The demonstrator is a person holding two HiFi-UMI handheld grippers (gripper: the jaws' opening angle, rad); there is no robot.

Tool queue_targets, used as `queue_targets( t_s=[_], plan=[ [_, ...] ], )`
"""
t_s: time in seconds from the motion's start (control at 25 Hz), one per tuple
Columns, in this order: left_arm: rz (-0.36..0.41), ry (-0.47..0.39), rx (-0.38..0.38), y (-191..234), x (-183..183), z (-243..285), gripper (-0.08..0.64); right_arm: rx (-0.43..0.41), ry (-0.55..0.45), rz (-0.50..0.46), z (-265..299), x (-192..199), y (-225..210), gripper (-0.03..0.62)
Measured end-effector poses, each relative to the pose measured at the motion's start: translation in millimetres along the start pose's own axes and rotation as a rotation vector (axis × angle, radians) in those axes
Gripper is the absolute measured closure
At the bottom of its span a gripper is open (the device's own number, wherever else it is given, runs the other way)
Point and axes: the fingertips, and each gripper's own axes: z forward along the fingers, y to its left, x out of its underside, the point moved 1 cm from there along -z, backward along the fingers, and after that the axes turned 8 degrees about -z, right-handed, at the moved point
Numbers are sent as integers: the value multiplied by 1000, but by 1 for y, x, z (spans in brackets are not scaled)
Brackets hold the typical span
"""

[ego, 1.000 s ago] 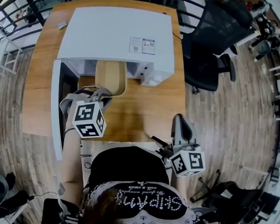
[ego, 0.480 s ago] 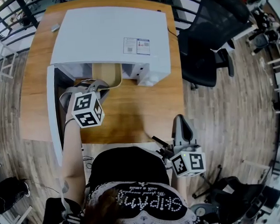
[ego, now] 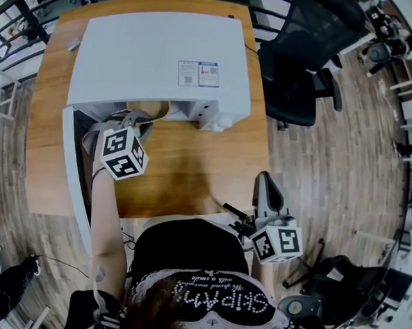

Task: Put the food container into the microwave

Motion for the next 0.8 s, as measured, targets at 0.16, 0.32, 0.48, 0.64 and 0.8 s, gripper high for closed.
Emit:
queue_targets(
  t_s=[0.16,0.32,0.48,0.64,0.8],
  plan=[
    [7,8,-7,12,2,6,515,10,12,0,2,0,0,554],
    [6,7,5,20,6,16,515,18,28,2,5,3,1,554],
    [10,13,26,23,11,26,515,19,45,5,9,7,3,554],
    [-6,14,31,28,18,33,515,18,57,8,11,9,5,554],
    [12,26,33,31,22,38,515,21,66,9,13,9,5,554]
  ],
)
